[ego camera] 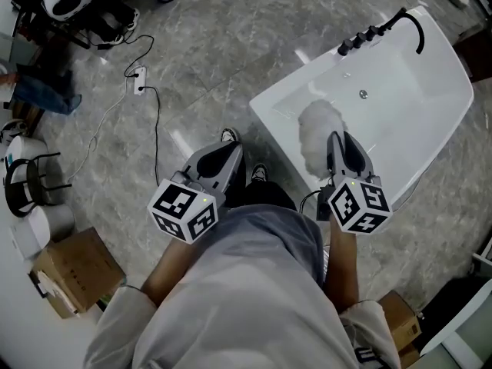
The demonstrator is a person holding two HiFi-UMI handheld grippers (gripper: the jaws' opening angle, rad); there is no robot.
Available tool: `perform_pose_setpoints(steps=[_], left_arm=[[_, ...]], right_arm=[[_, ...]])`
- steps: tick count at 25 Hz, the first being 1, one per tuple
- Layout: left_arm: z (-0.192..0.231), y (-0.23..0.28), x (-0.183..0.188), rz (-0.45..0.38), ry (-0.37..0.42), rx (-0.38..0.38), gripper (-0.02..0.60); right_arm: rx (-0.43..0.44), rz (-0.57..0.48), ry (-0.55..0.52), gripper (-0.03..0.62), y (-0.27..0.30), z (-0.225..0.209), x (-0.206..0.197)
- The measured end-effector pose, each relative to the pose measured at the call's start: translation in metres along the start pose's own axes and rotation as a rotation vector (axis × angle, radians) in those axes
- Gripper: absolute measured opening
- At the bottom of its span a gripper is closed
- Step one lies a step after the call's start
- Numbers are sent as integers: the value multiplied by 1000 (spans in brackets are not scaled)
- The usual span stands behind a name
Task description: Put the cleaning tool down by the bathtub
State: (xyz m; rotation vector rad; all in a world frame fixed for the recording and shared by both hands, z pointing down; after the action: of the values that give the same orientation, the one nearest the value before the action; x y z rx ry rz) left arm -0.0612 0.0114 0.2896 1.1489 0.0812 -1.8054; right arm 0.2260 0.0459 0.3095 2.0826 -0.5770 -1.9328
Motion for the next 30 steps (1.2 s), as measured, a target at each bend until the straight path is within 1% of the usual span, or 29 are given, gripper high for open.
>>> perform_pose_setpoints(steps=[3, 8, 18, 30], left_arm=[[5, -1, 0, 5, -16, -2, 9], [12, 5, 2, 22, -17, -1, 9], [30, 16, 12, 34, -36, 16, 9], [45, 30, 23, 62, -64, 45, 9]], right_arm=[[-1, 9, 4, 84, 7, 2, -2], [1, 27, 12, 84, 22, 3, -5], [19, 70, -4, 84, 55, 3, -3], [37, 127, 7, 84, 94, -3, -6]])
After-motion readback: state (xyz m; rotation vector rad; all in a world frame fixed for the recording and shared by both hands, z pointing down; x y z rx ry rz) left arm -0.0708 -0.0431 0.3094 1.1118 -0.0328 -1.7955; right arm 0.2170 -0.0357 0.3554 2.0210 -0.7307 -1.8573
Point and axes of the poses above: the fingertips, and each gripper's own axes: y forward along the fingers, z to its left, x out of its top, the point moved 9 cm from there along -y, backward along the fingers, and after that the axes turned 14 degrees about -y, right-handed, at the moved point
